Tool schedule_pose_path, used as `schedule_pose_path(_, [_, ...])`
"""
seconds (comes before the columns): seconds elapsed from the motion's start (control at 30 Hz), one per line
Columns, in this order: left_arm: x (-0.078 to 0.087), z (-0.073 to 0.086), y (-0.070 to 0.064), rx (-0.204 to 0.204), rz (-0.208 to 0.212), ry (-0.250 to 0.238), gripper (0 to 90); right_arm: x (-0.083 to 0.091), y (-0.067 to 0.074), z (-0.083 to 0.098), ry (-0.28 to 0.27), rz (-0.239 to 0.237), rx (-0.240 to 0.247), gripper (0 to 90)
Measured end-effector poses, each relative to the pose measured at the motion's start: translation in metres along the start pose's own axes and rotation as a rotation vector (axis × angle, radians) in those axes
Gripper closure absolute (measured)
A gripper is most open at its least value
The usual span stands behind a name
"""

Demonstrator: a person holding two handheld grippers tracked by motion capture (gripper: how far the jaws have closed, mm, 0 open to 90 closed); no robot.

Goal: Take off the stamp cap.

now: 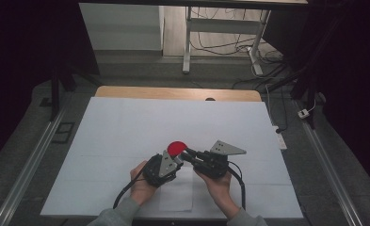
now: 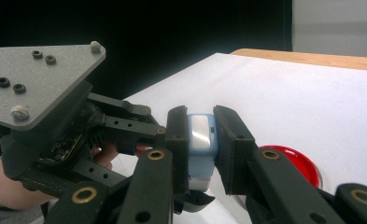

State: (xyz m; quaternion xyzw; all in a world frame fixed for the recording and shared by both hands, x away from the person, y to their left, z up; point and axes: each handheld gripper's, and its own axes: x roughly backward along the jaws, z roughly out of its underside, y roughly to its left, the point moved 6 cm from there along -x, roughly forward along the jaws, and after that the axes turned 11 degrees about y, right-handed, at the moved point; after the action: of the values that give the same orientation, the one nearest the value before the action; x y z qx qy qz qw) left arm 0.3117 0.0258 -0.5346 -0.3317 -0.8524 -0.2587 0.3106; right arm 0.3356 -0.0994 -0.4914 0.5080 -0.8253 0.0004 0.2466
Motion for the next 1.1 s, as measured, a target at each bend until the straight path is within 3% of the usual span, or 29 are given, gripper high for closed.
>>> schedule_pose_path(0.4, [-0.0004, 0.0009, -0.0005, -0.017, -0.013, 0.002, 65.5, 0.0, 0.0006, 0.0002, 0.004, 0.008, 0.003, 75.4])
schedule_pose_path(1.1, [-0.0011, 0.002, -0.0012, -0.003, -0.014, 0.001, 65.6, -0.0001, 0.0062, 0.0014, 0.001, 0.059, 0.041, 75.7])
